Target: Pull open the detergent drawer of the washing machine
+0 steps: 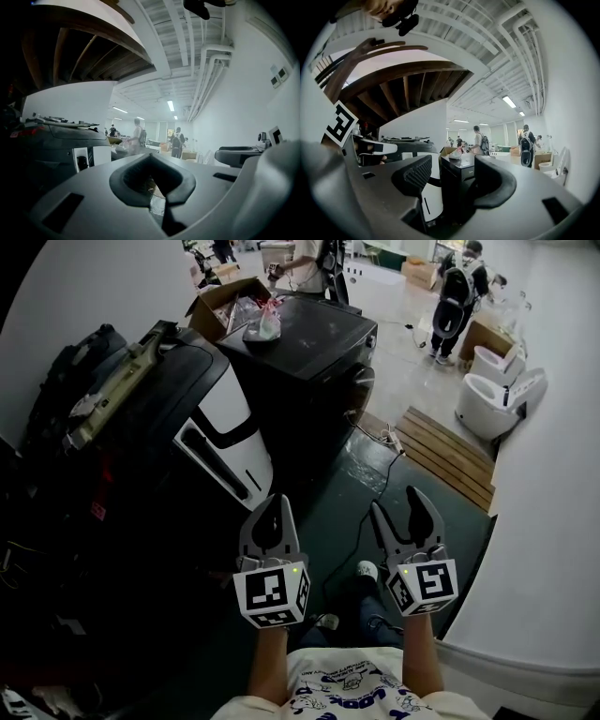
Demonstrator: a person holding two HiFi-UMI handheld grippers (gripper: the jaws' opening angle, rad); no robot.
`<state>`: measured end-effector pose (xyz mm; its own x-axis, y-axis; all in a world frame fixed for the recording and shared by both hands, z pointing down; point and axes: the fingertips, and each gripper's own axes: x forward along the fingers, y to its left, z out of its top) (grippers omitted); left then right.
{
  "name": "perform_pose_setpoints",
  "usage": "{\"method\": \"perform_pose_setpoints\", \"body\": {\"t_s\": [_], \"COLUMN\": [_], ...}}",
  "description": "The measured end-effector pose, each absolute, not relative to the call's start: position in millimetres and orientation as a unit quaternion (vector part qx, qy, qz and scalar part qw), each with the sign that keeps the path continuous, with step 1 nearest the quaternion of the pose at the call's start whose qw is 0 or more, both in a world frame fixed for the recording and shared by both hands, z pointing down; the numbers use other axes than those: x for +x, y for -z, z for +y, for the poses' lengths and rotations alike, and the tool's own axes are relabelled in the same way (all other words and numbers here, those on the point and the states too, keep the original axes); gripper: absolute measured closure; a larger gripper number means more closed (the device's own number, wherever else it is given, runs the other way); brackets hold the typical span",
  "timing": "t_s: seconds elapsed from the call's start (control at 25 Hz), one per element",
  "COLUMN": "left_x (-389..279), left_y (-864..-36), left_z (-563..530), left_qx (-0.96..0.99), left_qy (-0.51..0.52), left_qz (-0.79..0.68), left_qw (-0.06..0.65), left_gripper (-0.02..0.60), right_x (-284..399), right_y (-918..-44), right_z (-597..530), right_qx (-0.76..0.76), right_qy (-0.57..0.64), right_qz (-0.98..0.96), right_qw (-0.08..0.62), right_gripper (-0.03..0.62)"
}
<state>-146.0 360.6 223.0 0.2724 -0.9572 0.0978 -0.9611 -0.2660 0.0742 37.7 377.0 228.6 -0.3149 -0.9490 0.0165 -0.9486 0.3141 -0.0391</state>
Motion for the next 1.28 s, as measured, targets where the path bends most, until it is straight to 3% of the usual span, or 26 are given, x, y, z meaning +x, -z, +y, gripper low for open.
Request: {"method": "perform_pose_setpoints", "body": {"t_s": [1.28], "left_x": [-0.9], "left_y": [-244.3], "left_z": [109.1], "left_qx": [0.702], "left_qy": [-0.023], "left_qz": [-0.706], "left_qw": [0.093], "left_gripper": [0.568], "right_x": [173.3], "right_y": [-247.8], "right_z": [68.7], "right_qx": [-0.456], "right_qy": [0.044], "right_qz": [0.889], "right_qw": [-0.021], "right_gripper": [0.292]}}
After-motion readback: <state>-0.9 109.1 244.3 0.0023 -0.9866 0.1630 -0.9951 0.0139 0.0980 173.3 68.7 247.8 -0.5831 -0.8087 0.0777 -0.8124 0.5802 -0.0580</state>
